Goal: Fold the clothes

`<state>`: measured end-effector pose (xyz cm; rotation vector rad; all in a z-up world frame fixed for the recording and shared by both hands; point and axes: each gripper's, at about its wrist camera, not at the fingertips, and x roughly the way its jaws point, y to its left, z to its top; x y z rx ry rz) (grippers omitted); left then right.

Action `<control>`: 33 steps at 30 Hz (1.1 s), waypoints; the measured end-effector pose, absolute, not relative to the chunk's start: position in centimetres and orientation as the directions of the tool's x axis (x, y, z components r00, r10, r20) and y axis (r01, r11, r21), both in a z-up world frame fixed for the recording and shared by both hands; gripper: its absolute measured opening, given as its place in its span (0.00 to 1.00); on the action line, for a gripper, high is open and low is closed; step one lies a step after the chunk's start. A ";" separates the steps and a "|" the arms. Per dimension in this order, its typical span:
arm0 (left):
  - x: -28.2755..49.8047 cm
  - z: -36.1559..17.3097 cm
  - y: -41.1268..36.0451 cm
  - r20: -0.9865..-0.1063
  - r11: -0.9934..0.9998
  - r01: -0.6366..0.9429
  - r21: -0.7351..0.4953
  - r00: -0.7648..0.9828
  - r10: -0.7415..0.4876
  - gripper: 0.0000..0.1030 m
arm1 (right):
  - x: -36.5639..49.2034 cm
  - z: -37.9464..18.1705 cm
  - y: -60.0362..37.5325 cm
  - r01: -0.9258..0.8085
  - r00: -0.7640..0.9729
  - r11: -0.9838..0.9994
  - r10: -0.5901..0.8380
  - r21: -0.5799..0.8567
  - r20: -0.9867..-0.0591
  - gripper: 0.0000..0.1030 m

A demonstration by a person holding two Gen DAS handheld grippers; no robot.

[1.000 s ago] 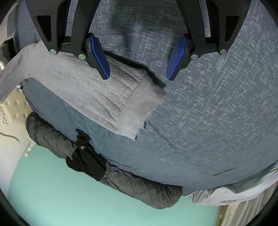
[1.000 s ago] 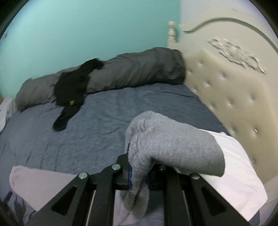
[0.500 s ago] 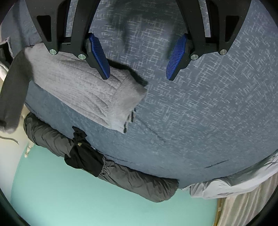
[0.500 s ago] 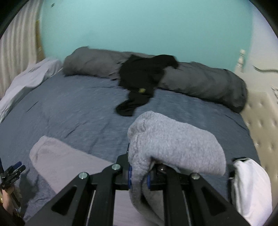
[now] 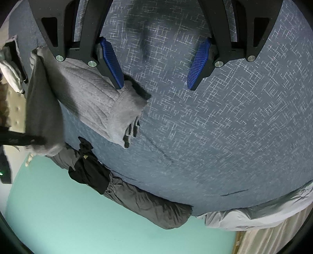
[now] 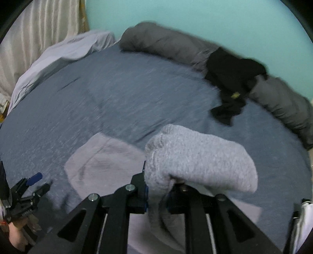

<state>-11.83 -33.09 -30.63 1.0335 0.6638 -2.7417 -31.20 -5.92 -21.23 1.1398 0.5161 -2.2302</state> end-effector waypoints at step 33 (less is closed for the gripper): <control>-11.8 -30.6 -33.8 -0.636 -0.872 0.281 -0.401 -0.771 0.044 0.69 | -27.6 -26.5 -14.6 0.777 -0.205 -0.626 -0.355 0.069 -0.912 0.57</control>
